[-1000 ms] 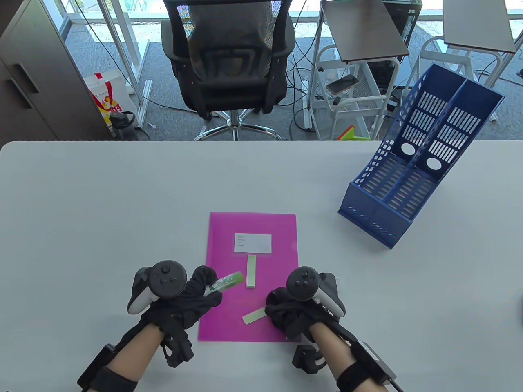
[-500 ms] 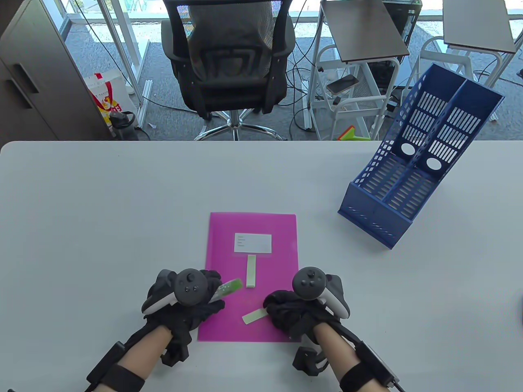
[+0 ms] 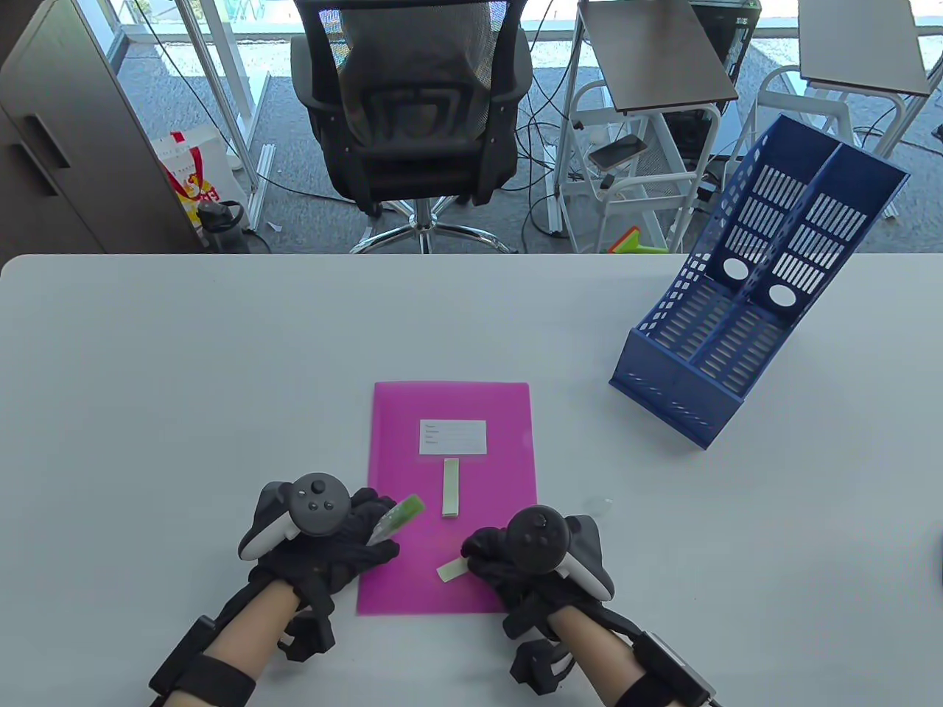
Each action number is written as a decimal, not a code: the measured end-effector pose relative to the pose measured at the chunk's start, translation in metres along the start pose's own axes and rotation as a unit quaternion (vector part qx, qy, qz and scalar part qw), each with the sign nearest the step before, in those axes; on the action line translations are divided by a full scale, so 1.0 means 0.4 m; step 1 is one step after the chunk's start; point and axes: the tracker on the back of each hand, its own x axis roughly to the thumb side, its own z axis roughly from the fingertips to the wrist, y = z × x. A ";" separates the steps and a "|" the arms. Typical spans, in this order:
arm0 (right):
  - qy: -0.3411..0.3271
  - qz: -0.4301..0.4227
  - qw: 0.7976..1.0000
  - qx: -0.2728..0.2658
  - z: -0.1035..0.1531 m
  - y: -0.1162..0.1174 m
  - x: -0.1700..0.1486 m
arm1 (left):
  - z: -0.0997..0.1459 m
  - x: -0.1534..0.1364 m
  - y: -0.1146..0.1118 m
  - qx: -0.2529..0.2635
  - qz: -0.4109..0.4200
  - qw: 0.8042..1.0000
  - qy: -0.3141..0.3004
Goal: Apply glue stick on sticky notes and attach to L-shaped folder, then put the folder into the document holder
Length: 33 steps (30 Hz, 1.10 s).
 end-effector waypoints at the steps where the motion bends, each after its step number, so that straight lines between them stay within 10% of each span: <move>1: 0.001 -0.001 1.000 -0.002 -0.002 0.000 -0.002 | 0.000 -0.001 0.000 -0.002 0.002 1.000 0.000; 19: 0.029 -0.117 0.993 0.006 -0.010 -0.016 -0.045 | -0.003 -0.005 0.009 -0.009 0.036 0.999 0.000; 33: -0.024 0.174 0.981 -0.083 -0.049 -0.148 0.103 | -0.006 0.000 0.025 0.003 0.013 1.000 0.018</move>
